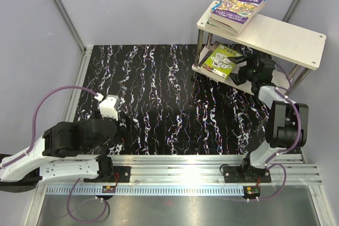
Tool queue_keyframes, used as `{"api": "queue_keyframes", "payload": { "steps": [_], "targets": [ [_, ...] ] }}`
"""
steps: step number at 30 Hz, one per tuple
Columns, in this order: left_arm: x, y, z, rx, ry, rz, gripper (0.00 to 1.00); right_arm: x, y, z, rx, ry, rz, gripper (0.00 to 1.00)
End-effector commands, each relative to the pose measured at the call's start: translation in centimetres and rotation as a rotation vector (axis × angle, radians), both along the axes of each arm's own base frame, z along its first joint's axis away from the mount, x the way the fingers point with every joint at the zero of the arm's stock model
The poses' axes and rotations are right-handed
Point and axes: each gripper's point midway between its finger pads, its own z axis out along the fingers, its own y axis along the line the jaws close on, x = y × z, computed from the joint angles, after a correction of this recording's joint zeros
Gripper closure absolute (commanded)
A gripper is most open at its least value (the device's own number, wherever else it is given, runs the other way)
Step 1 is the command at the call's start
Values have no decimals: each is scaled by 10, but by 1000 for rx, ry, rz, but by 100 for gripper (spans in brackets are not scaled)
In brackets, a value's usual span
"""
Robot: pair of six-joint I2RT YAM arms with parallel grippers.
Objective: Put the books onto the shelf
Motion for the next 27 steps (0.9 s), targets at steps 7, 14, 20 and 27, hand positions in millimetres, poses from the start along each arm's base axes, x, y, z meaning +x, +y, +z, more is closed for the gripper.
{"api": "queue_keyframes", "payload": {
  "steps": [7,14,20,27],
  "targets": [
    [9,-2,5,-39,-32,52,1,-23,-12,31,-196,66,45,1],
    [9,-9,4,-43,-28,44,1,-34,-5,10,-201,143,118,0],
    [10,-13,4,-39,-26,42,1,-43,-3,9,-201,134,120,14],
    [10,-13,1,-39,-18,48,1,-41,-2,24,-199,87,120,74]
  ]
}}
